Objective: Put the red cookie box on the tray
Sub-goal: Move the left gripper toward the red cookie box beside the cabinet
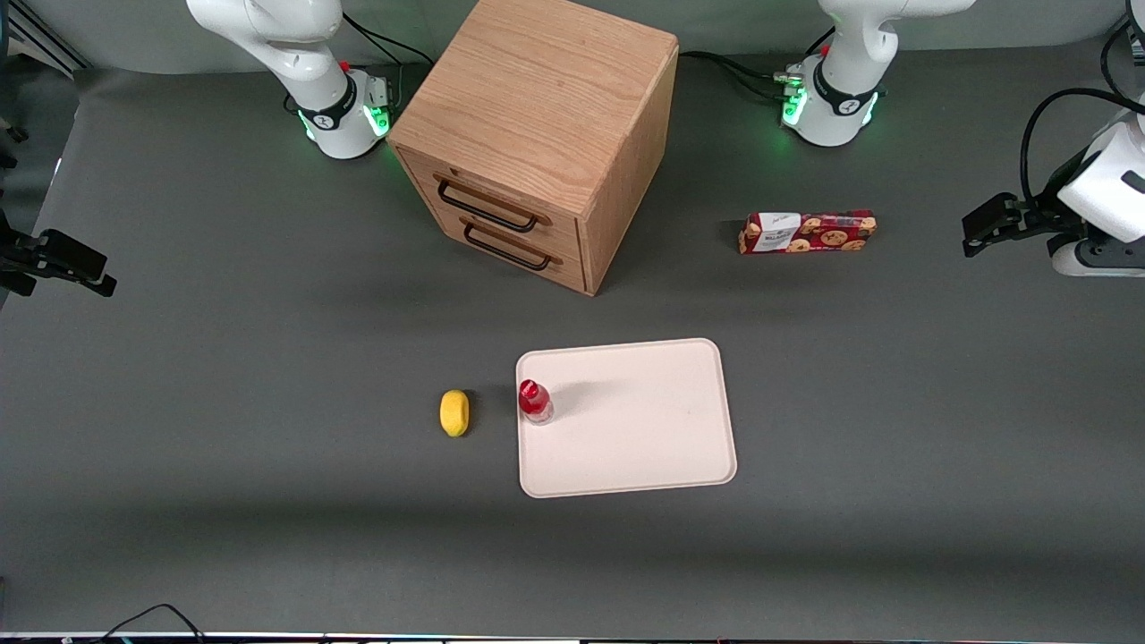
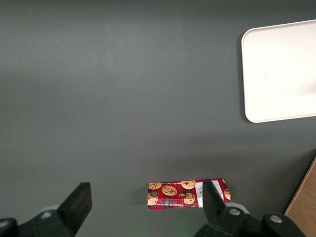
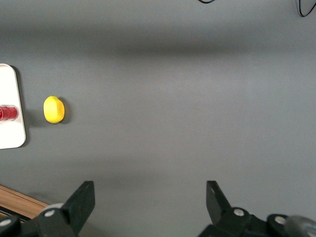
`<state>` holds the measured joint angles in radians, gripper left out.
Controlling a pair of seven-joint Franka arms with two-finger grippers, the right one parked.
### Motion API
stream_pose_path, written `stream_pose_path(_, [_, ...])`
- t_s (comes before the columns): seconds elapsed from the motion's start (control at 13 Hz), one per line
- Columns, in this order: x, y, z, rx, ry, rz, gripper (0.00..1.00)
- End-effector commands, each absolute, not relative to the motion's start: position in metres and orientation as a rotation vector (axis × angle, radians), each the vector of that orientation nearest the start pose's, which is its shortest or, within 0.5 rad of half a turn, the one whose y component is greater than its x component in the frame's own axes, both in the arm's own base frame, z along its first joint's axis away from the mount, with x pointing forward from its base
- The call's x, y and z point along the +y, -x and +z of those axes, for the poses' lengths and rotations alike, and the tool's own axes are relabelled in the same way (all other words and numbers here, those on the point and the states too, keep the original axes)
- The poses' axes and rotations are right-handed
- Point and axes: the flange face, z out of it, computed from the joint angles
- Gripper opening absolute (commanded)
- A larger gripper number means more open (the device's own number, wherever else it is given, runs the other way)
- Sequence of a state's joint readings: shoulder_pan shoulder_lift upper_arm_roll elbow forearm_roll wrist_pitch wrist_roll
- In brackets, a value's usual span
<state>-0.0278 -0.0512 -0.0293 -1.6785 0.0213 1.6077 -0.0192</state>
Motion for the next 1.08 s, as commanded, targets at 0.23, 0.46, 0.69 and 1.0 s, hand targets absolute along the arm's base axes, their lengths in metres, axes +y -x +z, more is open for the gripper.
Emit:
stream_pose_path(0.23, [-0.0288,-0.5437,0.6124,0.078,3.118,0.020,1.00])
stream_pose_path(0.46, [-0.0297,-0.5461,0.6114,0.063,3.118,0.027,1.00])
stream_pose_path(0.69, [-0.0297,-0.5455,0.6121,0.061,3.118,0.027,1.00])
stream_pose_path(1.0, [-0.0288,-0.5448,0.6103,0.087,3.117,0.047,1.00])
